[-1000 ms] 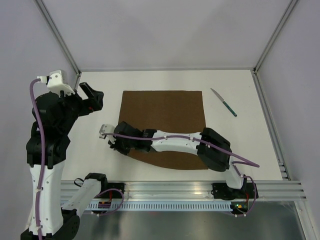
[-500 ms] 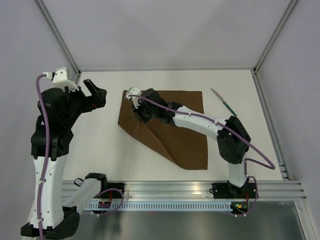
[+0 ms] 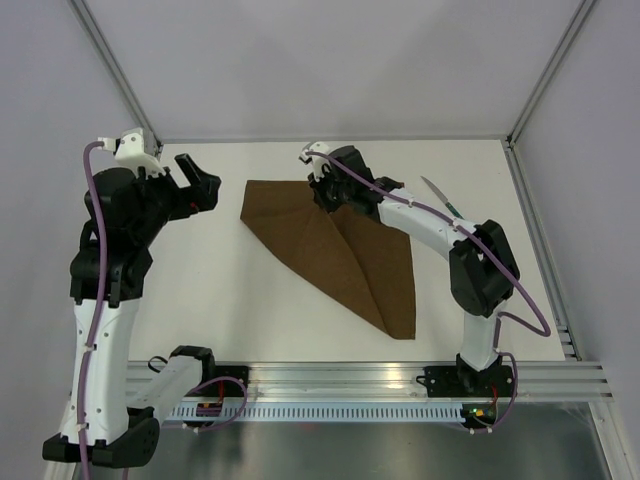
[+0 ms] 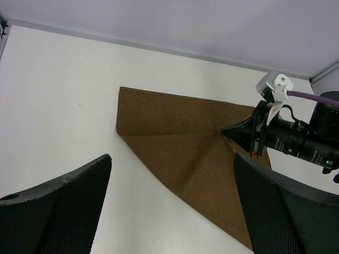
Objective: Fold the napkin, place the utensils inside, and roll it up
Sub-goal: Fold the napkin
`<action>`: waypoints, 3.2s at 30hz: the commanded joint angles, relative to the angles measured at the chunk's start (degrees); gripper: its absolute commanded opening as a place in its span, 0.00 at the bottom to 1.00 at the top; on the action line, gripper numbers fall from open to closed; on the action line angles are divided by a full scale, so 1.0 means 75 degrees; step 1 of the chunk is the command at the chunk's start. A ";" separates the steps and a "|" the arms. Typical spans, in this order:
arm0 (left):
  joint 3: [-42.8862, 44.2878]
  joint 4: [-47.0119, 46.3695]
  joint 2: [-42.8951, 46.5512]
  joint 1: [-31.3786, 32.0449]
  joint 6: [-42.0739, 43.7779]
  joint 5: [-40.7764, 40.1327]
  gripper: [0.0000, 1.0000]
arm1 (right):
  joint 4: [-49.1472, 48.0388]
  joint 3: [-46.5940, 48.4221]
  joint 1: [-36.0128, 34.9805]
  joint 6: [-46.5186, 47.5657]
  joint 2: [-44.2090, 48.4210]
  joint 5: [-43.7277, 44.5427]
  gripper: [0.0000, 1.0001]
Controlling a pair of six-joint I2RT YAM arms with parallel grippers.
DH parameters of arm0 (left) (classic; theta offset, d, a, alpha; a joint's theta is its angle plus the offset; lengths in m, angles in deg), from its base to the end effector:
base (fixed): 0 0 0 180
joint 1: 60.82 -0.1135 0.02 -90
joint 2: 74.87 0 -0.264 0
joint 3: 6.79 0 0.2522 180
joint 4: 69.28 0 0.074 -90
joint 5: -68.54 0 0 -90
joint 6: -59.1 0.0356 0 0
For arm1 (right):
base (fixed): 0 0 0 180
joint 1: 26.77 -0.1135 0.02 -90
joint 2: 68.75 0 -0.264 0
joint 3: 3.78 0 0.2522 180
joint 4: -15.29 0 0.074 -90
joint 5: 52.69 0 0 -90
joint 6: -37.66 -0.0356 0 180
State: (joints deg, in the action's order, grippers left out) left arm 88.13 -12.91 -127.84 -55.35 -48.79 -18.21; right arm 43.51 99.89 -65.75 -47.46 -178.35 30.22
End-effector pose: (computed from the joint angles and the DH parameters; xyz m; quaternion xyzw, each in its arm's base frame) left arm 0.1538 -0.0168 0.4656 -0.0682 0.7872 -0.1459 0.5953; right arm 0.3470 0.2864 0.2748 -0.3562 0.8072 0.1893 0.4309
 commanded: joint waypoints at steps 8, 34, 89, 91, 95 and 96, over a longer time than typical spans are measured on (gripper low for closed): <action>-0.0181 -0.0490 -0.0050 -0.0015 -0.0146 0.0340 1.00 | -0.0088 -0.0140 0.0955 0.0309 0.0340 0.0032 0.00; -0.0392 -0.0783 -0.0308 -0.0015 -0.0216 0.0493 1.00 | -0.0205 0.0832 0.2174 0.0989 -0.0726 -0.0496 0.00; -0.0639 -0.1217 -0.0800 -0.0015 -0.0263 0.0845 0.99 | -0.0229 0.1512 0.3182 0.0755 -0.1406 -0.0554 0.01; -0.0639 -0.1205 -0.0812 -0.0015 -0.0263 0.0856 0.99 | -0.0252 0.1489 0.3217 0.0755 -0.1394 -0.0554 0.00; -0.0650 -0.1217 -0.0824 -0.0004 -0.0275 0.0903 0.99 | -0.0252 0.1489 0.3252 0.0755 -0.1406 -0.0566 0.01; -0.0650 -0.1217 -0.0836 -0.0015 -0.0286 0.0903 0.99 | -0.0240 0.1477 0.3241 0.0755 -0.1418 -0.0566 0.00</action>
State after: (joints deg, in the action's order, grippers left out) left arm 83.43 -19.73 -134.03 -55.35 -48.84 -13.30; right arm 43.25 108.91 -41.88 -41.14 -189.46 26.57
